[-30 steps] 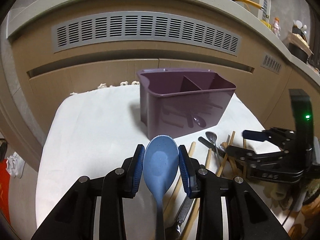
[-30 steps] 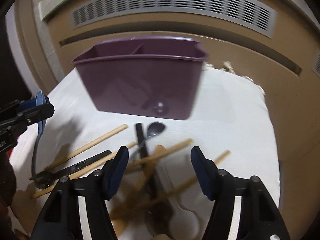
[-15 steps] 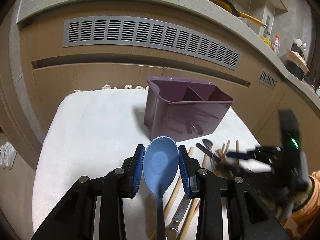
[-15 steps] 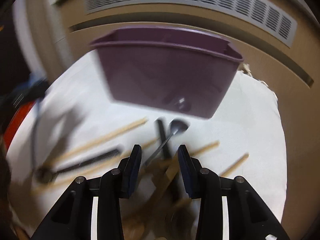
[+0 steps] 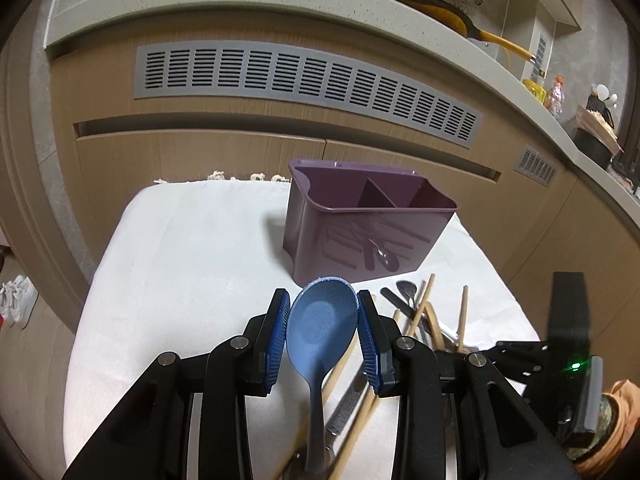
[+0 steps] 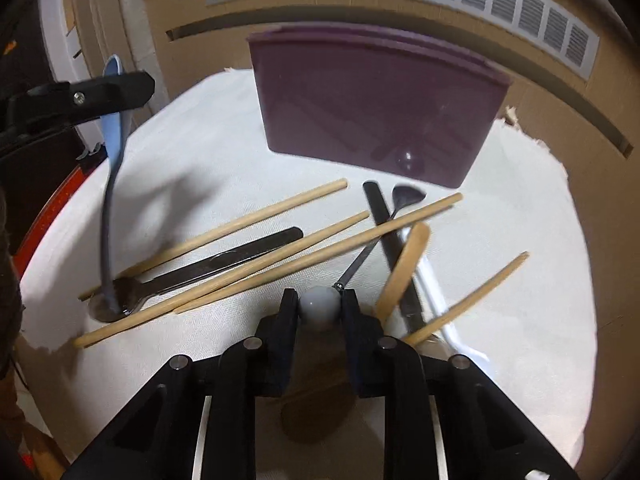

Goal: Organize utensils
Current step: 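Lift the blue spoon with the left tool while the right tool grasps the white ball, then carry the blue spoon and white ball into the purple caddy and release both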

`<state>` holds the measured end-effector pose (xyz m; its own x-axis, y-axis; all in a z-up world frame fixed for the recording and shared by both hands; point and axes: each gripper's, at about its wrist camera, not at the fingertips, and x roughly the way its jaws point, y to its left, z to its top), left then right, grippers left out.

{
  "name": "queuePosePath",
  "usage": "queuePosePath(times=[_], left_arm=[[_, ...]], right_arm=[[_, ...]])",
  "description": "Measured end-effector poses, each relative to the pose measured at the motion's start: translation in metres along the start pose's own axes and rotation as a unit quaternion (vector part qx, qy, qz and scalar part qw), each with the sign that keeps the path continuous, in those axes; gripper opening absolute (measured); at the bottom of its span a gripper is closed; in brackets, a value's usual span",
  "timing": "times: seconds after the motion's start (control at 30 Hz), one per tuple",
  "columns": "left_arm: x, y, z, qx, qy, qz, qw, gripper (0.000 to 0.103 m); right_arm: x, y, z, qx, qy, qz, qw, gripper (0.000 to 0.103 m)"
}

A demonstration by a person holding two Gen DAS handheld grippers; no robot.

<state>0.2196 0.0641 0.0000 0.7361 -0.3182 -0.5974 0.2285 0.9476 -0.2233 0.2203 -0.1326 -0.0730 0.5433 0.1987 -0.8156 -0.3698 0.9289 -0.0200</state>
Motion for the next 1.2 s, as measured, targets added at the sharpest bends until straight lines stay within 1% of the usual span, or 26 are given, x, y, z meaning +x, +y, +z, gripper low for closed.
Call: queuePosePath(times=[0.07, 0.2, 0.27, 0.37, 0.43, 0.5, 0.53, 0.6, 0.67, 0.7, 0.73, 0.77, 0.87, 0.97, 1.1, 1.13, 1.17, 1.2], left_arm=[[-0.007, -0.005, 0.000, -0.002, -0.004, 0.003, 1.0000, 0.035], [-0.027, -0.018, -0.001, 0.000, -0.022, 0.007, 0.9997, 0.035], [-0.038, -0.026, -0.003, 0.002, -0.034, 0.007, 0.9994, 0.035], [-0.053, -0.036, -0.006, 0.005, -0.048, 0.009, 0.9988, 0.035], [-0.061, -0.043, -0.007, 0.012, -0.057, 0.010, 0.9982, 0.035], [-0.066, -0.049, -0.007, 0.026, -0.067, 0.021, 0.9972, 0.035], [-0.064, -0.049, -0.005, 0.032, -0.064, 0.031, 0.9970, 0.035], [-0.056, -0.040, 0.000, 0.022, -0.051, 0.053, 0.9971, 0.036], [-0.035, -0.019, 0.005, 0.004, -0.010, 0.079, 0.9968, 0.040], [-0.025, -0.009, 0.006, -0.007, 0.007, 0.093, 0.9956, 0.045], [-0.016, 0.003, 0.007, -0.023, 0.024, 0.108, 0.9935, 0.050], [-0.004, 0.016, 0.007, -0.042, 0.044, 0.119, 0.9910, 0.050], [0.027, 0.043, 0.005, -0.089, 0.103, 0.128, 0.9824, 0.050], [0.060, 0.053, 0.002, -0.117, 0.146, 0.128, 0.9741, 0.054], [0.098, 0.056, -0.002, -0.127, 0.183, 0.147, 0.9637, 0.054], [0.103, 0.056, -0.002, -0.126, 0.186, 0.156, 0.9620, 0.054], [0.105, 0.053, 0.000, -0.115, 0.176, 0.168, 0.9631, 0.054], [0.106, 0.050, 0.001, -0.105, 0.175, 0.174, 0.9634, 0.049]], right_arm=[[-0.017, 0.000, 0.000, -0.012, -0.018, -0.007, 1.000, 0.021], [-0.062, -0.002, 0.001, -0.034, -0.072, -0.021, 0.997, 0.021], [-0.088, -0.005, 0.004, -0.035, -0.102, -0.025, 0.994, 0.021], [-0.116, -0.011, 0.007, -0.026, -0.134, -0.020, 0.990, 0.021], [-0.131, -0.012, 0.007, -0.021, -0.148, -0.014, 0.989, 0.021], [-0.140, -0.012, 0.007, -0.015, -0.151, -0.001, 0.988, 0.021], [-0.143, -0.014, 0.007, -0.009, -0.149, 0.008, 0.989, 0.021], [-0.143, -0.017, 0.009, -0.001, -0.144, 0.007, 0.990, 0.021], [-0.143, -0.023, 0.012, 0.004, -0.138, -0.001, 0.990, 0.021], [-0.141, -0.026, 0.015, 0.007, -0.136, -0.005, 0.991, 0.021], [-0.140, -0.030, 0.018, 0.010, -0.133, -0.008, 0.991, 0.021], [-0.140, -0.033, 0.020, 0.012, -0.131, -0.006, 0.991, 0.021], [-0.135, -0.039, 0.025, 0.016, -0.125, 0.002, 0.992, 0.021], [-0.131, -0.040, 0.027, 0.017, -0.124, 0.003, 0.992, 0.021], [-0.127, -0.037, 0.027, 0.016, -0.122, 0.012, 0.992, 0.021], [-0.126, -0.037, 0.027, 0.015, -0.120, 0.013, 0.993, 0.021], [-0.126, -0.036, 0.026, 0.014, -0.119, 0.013, 0.993, 0.021], [-0.125, -0.036, 0.025, 0.014, -0.117, 0.014, 0.993, 0.021]])
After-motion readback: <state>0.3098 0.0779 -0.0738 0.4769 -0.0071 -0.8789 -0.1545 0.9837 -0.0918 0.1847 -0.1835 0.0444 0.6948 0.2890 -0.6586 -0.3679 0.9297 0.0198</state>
